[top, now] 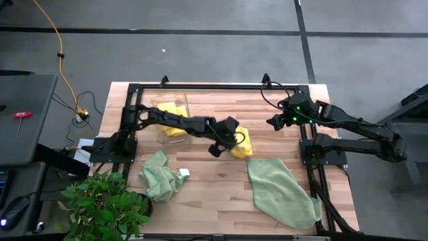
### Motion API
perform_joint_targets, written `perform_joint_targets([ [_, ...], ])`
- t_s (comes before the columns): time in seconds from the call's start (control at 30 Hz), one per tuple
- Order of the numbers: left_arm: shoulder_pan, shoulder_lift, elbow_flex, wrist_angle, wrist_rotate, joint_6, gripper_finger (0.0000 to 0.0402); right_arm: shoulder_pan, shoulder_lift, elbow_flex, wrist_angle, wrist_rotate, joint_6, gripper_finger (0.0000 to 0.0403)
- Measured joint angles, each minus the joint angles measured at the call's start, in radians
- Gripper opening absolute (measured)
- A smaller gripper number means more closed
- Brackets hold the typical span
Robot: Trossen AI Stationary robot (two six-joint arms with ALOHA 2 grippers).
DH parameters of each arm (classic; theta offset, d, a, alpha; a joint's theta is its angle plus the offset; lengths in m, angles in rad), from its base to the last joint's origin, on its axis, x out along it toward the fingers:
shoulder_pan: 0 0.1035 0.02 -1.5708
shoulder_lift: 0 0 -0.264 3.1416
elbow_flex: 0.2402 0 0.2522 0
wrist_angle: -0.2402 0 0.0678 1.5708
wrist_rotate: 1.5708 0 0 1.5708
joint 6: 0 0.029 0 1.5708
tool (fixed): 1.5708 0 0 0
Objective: Fold microfiber towels
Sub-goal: Put the folded yellow towel into the transparent bin
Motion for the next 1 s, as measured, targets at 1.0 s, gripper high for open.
perform_joint_targets([
  [1.0,0.333,-0.809,-0.205,-0.541,-0.245,-0.034,0.0000,0.000,0.102,0.000,0.057,0.041,-0.042,0.0248],
])
